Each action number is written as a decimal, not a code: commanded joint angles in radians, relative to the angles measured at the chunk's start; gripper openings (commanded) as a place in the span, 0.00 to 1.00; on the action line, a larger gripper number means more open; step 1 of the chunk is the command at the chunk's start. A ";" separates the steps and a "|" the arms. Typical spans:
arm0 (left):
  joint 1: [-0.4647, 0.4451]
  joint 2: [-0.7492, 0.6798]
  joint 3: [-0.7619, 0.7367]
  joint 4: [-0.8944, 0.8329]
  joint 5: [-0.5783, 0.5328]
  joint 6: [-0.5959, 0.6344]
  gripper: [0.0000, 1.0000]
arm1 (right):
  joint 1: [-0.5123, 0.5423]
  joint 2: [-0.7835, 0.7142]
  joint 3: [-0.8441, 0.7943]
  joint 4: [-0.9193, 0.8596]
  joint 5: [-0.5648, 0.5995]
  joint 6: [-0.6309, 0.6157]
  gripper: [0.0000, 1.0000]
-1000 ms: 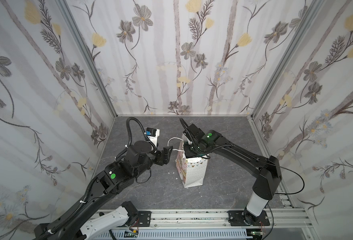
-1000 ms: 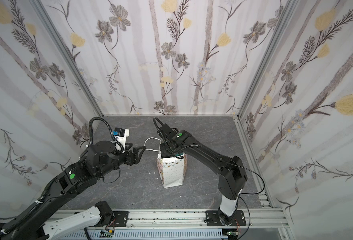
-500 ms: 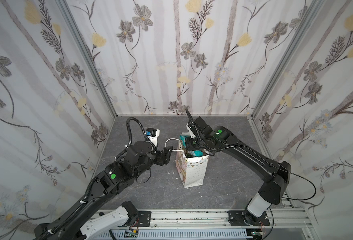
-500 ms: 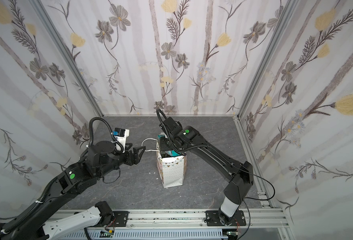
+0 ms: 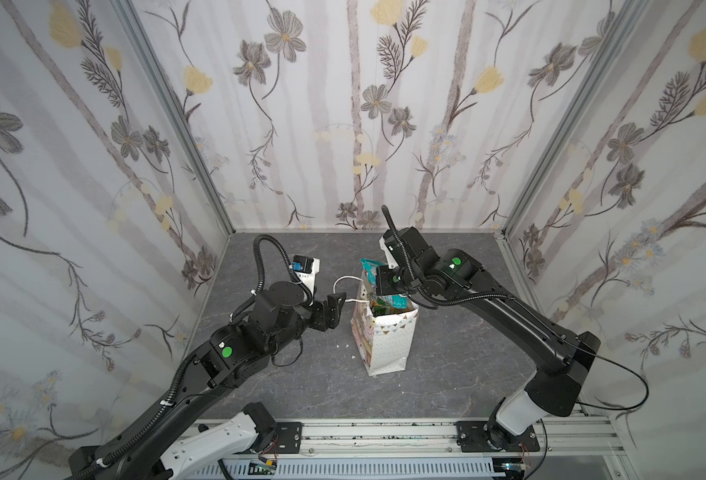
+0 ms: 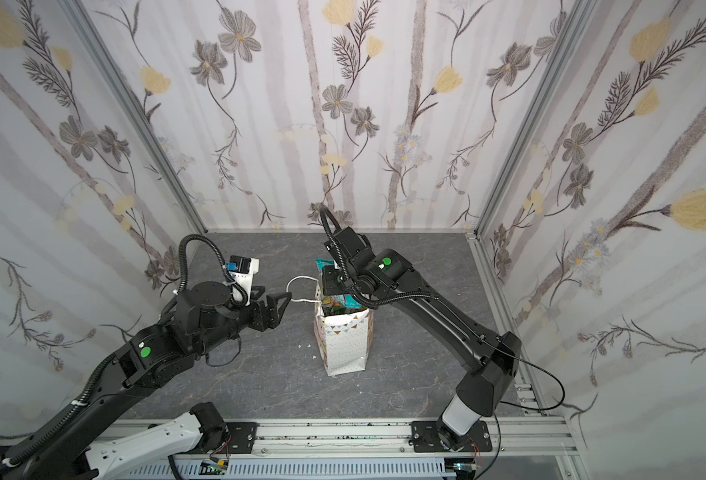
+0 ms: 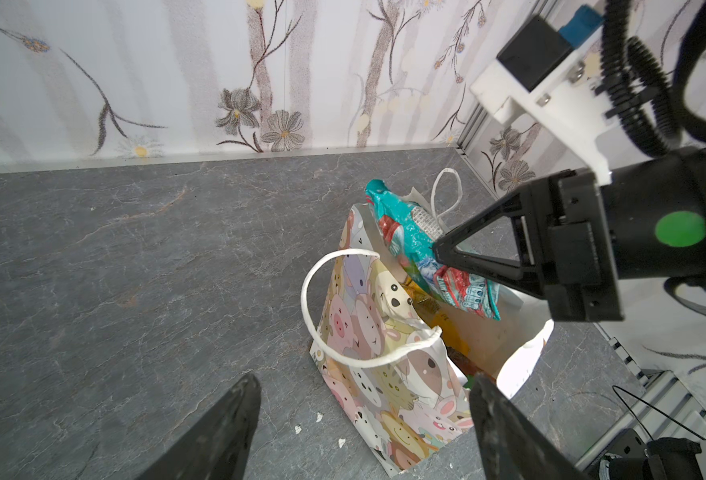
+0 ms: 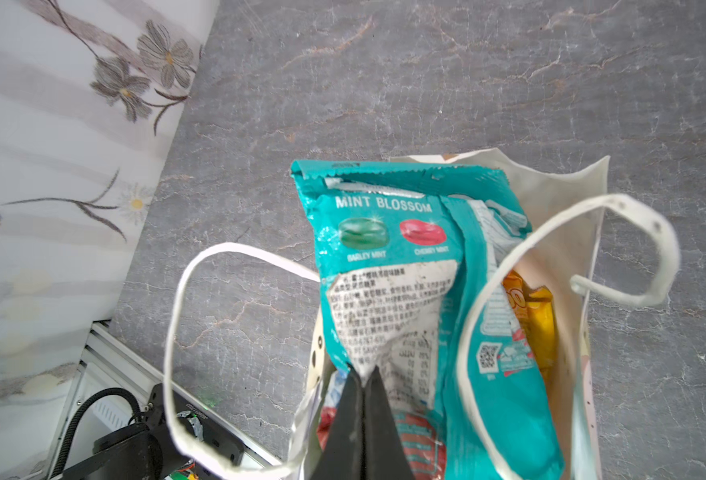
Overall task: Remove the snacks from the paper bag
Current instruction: 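Lift the teal candy pack out of the bag with the right gripper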
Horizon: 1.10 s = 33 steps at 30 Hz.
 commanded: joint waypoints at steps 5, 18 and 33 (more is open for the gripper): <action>0.002 0.006 0.046 0.014 0.002 -0.037 0.80 | 0.000 -0.057 0.048 0.072 0.031 0.008 0.00; 0.006 0.099 0.345 -0.084 0.081 -0.264 0.80 | 0.081 -0.165 0.119 0.201 0.293 -0.164 0.00; 0.024 0.151 0.442 0.158 0.176 -0.359 0.80 | 0.312 -0.183 0.118 0.352 0.482 -0.562 0.00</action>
